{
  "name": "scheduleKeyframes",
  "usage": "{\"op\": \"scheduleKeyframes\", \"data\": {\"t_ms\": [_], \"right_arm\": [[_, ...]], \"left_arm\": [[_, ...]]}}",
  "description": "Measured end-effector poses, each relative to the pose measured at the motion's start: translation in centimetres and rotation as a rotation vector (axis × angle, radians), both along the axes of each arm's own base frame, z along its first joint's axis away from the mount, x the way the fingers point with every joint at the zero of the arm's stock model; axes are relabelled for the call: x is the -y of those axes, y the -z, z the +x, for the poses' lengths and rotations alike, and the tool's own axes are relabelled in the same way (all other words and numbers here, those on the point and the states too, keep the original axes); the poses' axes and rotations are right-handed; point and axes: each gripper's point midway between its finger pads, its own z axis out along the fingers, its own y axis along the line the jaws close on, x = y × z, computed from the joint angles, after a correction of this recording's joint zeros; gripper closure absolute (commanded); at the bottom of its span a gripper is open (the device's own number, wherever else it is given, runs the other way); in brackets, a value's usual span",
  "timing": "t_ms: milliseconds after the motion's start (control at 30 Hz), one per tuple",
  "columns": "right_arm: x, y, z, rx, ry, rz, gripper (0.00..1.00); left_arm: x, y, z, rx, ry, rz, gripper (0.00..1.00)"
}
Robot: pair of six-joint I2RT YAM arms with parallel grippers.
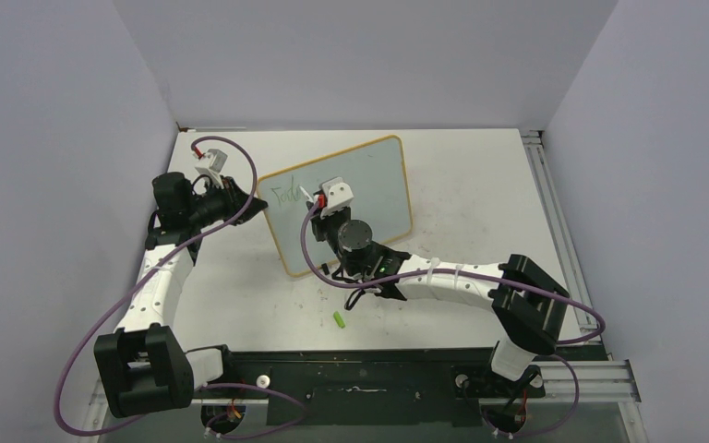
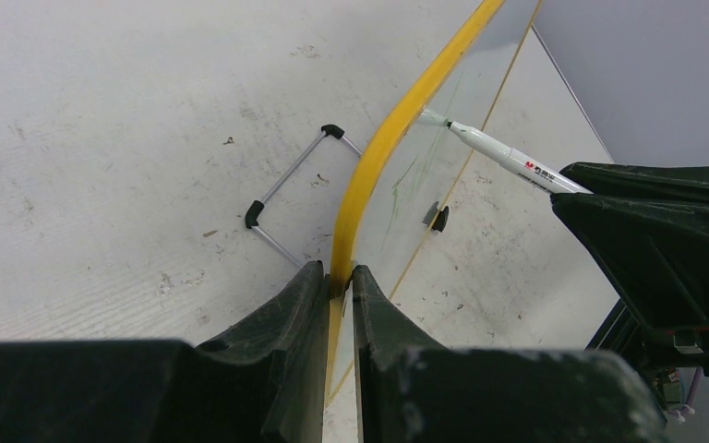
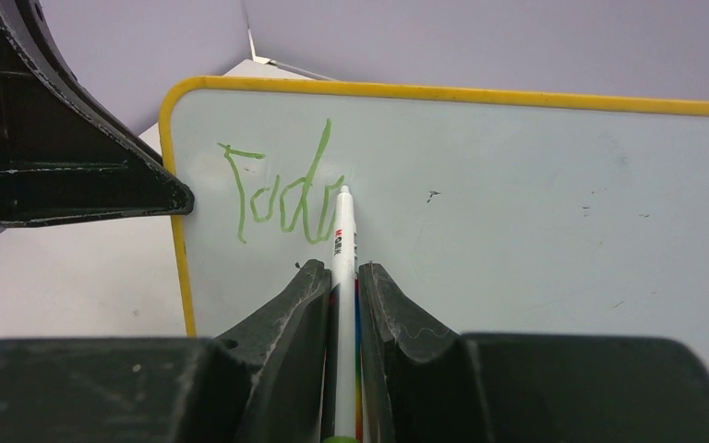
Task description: Write a sentence on the whiteboard
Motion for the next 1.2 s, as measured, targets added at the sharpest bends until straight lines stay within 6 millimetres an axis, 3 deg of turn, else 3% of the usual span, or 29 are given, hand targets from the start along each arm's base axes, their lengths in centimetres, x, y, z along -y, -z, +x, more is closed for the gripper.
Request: {"op": "scheduleKeyframes", "data": {"t_ms": [933, 1200], "right_arm": [[0.9, 2.5, -0.8, -0.035, 0.021, -0.034, 0.95], [1.7, 1.4, -1.2, -0.019, 0.021, -0.023, 0.95]], "left_arm": [[-0.1, 0.0, 0.1, -0.001, -0.006, 0.003, 1.00], [0.1, 0.0, 0.0, 0.000, 0.003, -0.002, 1.00]]}}
